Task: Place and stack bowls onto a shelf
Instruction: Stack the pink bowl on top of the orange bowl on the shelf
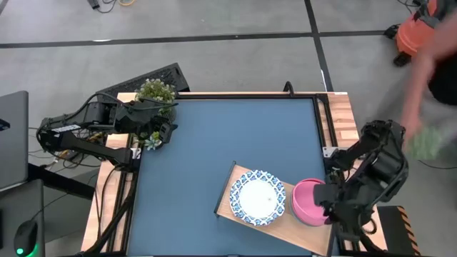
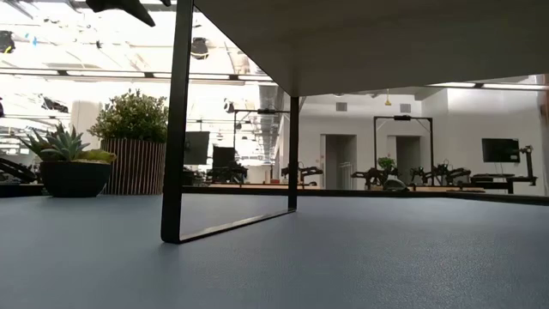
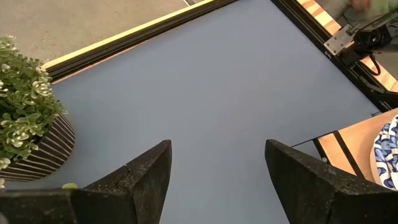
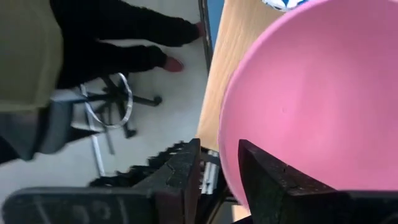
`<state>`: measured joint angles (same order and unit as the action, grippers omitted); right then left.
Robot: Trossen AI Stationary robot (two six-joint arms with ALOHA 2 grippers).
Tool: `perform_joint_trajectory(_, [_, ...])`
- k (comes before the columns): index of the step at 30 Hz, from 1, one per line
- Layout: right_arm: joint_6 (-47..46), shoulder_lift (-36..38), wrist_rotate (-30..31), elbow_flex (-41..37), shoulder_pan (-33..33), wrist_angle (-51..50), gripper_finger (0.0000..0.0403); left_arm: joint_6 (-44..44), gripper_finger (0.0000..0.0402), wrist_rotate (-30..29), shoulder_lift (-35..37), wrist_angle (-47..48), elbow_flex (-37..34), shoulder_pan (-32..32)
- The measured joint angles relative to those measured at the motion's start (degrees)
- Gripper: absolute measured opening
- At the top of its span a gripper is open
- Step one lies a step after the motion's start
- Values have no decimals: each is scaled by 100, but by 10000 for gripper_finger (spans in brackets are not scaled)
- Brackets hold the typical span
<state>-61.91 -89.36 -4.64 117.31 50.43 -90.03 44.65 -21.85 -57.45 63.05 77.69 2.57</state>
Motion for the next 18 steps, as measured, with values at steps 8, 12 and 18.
perform_joint_trajectory(8, [-704,379,1108,-40,264,7,38,4,243,-119,0,0,0,-1])
perform_joint_trajectory(12, [-525,214,1421,-279,353,6,20,8,243,-151,0,0,0,0])
perform_joint_trajectory(18, [-520,-19,1530,-658,364,2,17,20,243,-197,0,0,0,-2])
